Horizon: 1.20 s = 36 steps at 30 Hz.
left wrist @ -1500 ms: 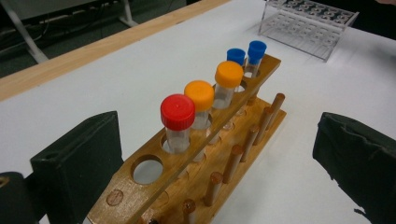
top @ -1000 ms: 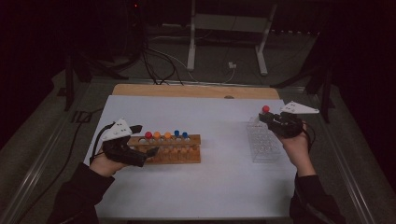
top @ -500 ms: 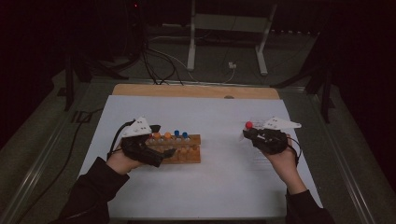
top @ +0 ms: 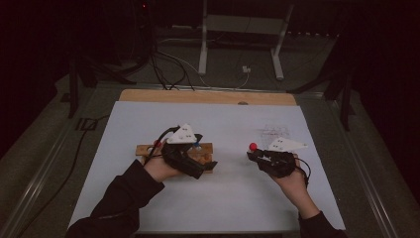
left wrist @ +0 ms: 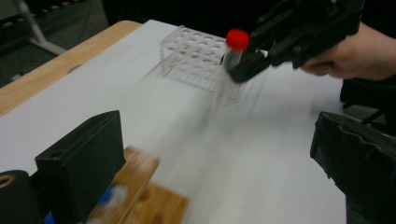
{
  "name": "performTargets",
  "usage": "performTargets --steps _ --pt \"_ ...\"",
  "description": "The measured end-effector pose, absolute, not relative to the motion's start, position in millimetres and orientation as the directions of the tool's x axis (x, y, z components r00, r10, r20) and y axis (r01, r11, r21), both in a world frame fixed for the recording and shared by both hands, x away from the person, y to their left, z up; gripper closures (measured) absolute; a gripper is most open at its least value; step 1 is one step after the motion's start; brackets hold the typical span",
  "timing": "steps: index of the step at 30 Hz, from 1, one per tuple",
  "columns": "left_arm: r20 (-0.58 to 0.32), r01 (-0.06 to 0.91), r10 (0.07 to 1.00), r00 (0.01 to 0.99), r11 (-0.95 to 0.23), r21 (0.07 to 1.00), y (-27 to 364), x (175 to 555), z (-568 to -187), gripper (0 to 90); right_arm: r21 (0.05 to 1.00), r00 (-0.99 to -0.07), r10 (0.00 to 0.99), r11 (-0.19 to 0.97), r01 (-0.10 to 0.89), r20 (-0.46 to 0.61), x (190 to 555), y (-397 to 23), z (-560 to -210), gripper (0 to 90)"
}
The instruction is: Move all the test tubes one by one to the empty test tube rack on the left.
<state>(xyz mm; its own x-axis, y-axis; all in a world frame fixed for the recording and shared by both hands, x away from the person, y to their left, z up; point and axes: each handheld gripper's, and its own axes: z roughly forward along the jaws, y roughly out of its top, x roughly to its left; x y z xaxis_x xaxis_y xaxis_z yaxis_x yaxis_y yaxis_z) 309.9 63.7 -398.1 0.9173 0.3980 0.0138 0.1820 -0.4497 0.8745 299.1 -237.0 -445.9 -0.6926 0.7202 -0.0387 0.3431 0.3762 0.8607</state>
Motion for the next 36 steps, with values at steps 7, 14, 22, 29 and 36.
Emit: performTargets --steps 7,14,22,29,36 --pt "0.020 0.152 0.354 0.935 -0.449 0.881 26 313 -395 12.8 0.856 -0.717 0.695 0.400 0.326 -0.051 291 -228 -449 74.3" --pt "0.027 0.134 0.327 0.945 -0.459 0.878 -3 320 -401 31.7 0.853 -0.733 0.678 0.413 0.318 -0.055 289 -223 -450 74.3" --pt "0.050 0.112 0.312 0.949 -0.479 0.871 -23 325 -411 58.4 0.856 -0.739 0.672 0.414 0.311 -0.056 287 -224 -449 74.3" --pt "0.085 0.085 0.307 0.948 -0.498 0.863 -29 326 -413 71.3 0.859 -0.738 0.673 0.408 0.309 -0.054 286 -226 -447 73.9" --pt "0.088 0.088 0.332 0.939 -0.481 0.872 -19 325 -407 71.8 0.859 -0.725 0.687 0.401 0.320 -0.050 287 -228 -449 51.8"
